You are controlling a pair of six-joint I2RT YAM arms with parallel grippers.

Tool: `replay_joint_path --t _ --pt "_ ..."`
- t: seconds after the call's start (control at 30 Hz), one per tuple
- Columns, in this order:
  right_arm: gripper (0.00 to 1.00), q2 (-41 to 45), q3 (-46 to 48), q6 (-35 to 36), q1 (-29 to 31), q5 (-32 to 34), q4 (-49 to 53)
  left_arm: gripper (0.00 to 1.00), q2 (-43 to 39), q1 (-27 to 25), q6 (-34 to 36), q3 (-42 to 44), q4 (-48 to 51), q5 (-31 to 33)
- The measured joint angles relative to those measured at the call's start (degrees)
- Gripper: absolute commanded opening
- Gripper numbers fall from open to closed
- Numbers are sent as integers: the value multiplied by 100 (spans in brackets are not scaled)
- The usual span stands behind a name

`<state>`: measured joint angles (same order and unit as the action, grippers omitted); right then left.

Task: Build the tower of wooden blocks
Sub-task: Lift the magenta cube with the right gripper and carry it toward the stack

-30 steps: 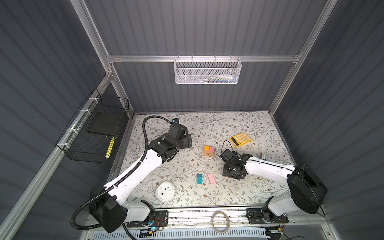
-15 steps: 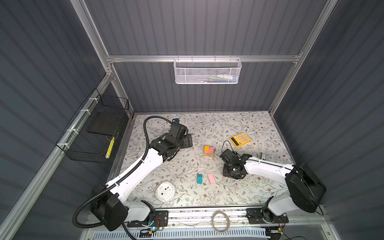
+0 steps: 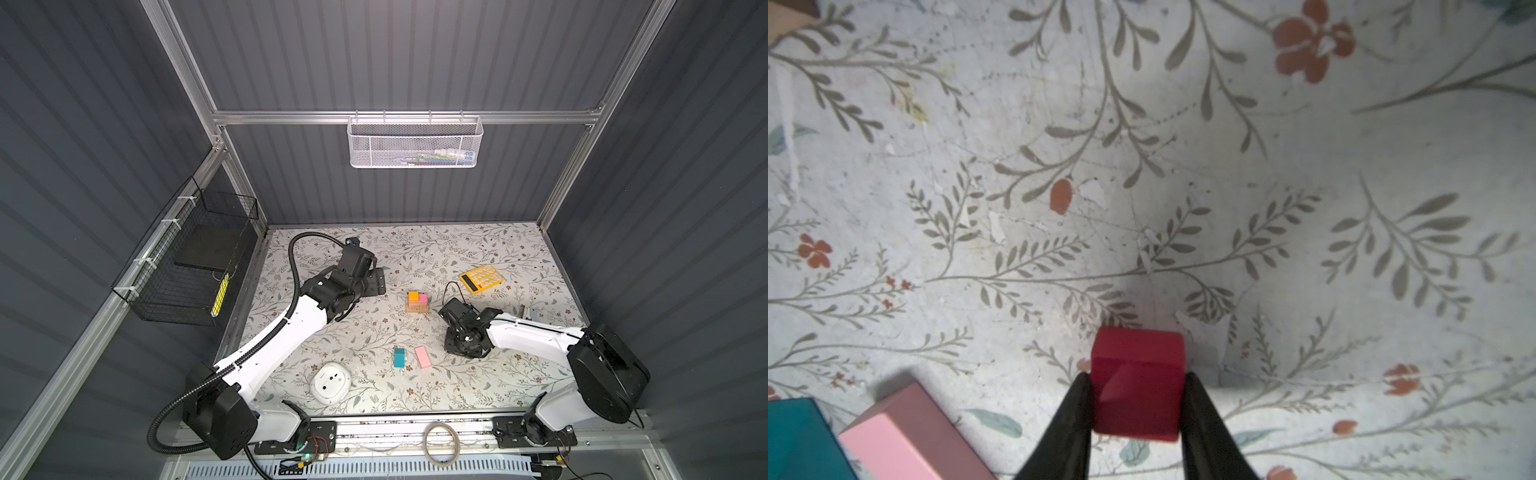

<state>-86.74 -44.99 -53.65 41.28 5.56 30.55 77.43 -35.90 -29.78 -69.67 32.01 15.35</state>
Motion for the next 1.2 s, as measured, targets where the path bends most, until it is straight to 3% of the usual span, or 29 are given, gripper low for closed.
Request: replay_joint_path --t 0.33,0.63,0.9,1.2 --pt "29 2 -192 238 0 57 273 85 7 28 2 2 -42 -90" --pt "30 2 -1217 835 -114 216 754 82 85 92 9 90 -227 -339" --pt "30 -299 -2288 1526 -428 122 966 69 286 118 20 122 -533 -831" --pt "29 -903 -3042 2050 -551 2 1130 63 612 122 -17 122 -651 -1097"
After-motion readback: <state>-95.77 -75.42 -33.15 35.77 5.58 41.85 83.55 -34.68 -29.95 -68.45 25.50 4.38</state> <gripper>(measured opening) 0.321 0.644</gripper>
